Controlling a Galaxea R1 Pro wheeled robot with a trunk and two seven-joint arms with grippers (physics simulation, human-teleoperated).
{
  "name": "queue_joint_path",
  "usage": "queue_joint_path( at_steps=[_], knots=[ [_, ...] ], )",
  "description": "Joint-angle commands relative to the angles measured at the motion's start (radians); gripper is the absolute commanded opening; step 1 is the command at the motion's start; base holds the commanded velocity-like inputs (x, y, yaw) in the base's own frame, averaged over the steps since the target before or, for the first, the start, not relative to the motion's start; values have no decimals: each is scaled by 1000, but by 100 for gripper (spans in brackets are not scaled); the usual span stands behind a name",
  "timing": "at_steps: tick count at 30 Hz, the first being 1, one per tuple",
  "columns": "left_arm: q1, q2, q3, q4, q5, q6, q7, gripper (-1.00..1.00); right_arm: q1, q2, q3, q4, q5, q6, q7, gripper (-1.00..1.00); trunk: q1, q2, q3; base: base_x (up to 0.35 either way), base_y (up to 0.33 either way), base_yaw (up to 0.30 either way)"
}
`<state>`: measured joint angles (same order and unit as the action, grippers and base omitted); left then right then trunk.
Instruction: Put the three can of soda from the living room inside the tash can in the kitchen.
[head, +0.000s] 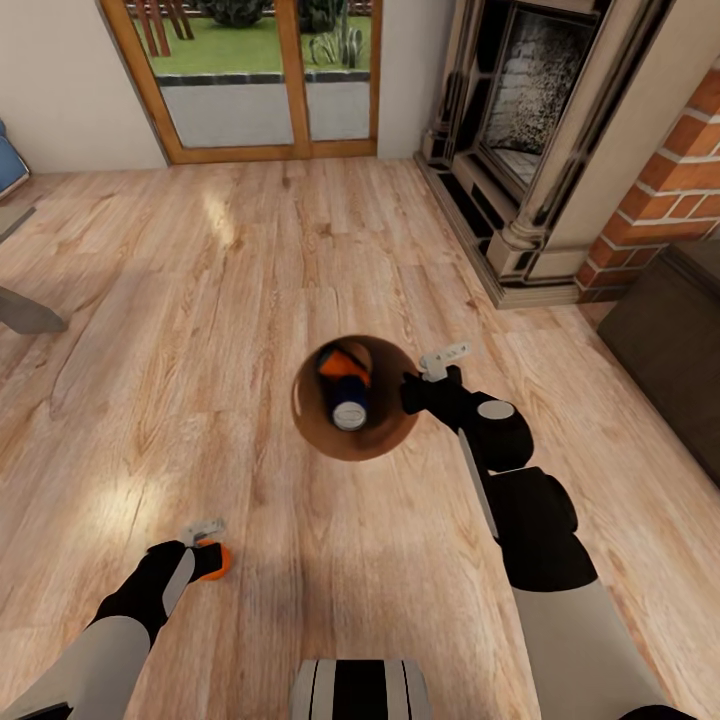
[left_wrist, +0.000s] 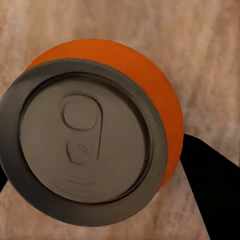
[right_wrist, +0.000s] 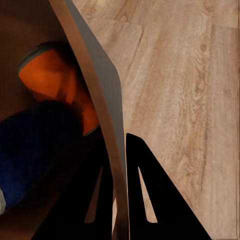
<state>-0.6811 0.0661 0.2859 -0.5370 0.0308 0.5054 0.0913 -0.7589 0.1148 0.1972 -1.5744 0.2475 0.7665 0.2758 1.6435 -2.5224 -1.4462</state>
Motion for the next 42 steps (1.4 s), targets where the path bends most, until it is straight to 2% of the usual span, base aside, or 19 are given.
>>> queue_joint_path(
  at_steps=[1, 8, 33, 35, 37, 39, 42],
  knots=[
    [0, 0, 0, 0, 1, 0, 0, -100, 0, 0, 1, 0, 9, 1, 6, -100, 0, 0, 0, 0, 0, 0],
    [0, 0, -3, -1, 1, -1, 1, -100, 3, 2, 4, 1, 22, 1, 6, -100, 0, 0, 0, 0, 0, 0],
    [0, -8, -20, -14, 4, 21, -2, -100, 6, 0, 1, 14, 21, 2, 5, -100, -11, 6, 97, 0, 0, 0],
    [0, -8, -21, -24, 4, 38, -2, -100, 7, 0, 1, 14, 21, 8, 5, -100, -12, 6, 105, 0, 0, 0],
    [0, -8, -21, -76, 6, 75, -3, -100, 7, -3, -1, 15, 21, 77, 5, -100, -13, 7, 112, 0, 0, 0],
    [0, -8, -21, -99, 6, 88, -5, -100, 7, -4, -1, 16, 21, 94, 5, -100, -14, 7, 120, 0, 0, 0],
    [5, -7, -21, -176, 10, 129, -10, -100, 7, -4, -2, 26, 21, 114, 5, -100, -15, 8, 132, 0, 0, 0]
  ],
)
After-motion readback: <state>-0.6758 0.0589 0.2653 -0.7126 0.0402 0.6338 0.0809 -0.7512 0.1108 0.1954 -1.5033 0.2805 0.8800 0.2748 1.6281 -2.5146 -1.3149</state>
